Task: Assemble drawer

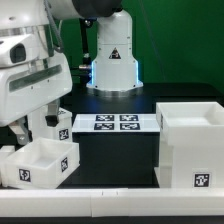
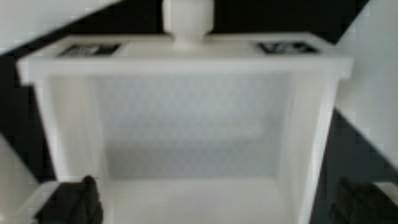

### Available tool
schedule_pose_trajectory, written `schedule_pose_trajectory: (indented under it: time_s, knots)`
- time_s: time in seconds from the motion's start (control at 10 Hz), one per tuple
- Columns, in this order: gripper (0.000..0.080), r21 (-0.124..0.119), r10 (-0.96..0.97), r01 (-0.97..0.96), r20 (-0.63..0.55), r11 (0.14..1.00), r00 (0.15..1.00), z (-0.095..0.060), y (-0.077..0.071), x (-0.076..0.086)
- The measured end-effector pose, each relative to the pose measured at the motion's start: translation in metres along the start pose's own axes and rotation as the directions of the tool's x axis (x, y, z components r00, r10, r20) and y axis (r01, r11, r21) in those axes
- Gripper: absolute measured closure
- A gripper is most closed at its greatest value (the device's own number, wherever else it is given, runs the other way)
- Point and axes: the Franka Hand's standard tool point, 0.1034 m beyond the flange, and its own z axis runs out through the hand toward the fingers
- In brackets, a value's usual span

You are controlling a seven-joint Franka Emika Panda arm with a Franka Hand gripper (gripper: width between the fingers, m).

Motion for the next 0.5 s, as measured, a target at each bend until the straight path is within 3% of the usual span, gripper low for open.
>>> schedule_pose_trajectory:
  time_s: [0.3, 0.5]
  knots:
    - [0.0151, 0.013, 0.027, -0.027, 0.003, 1.000, 1.000, 0.004, -0.009, -0.010]
    - [0.0151, 0.014, 0.053, -0.053, 0.003, 0.999, 0.999, 0.004, -0.014, -0.007]
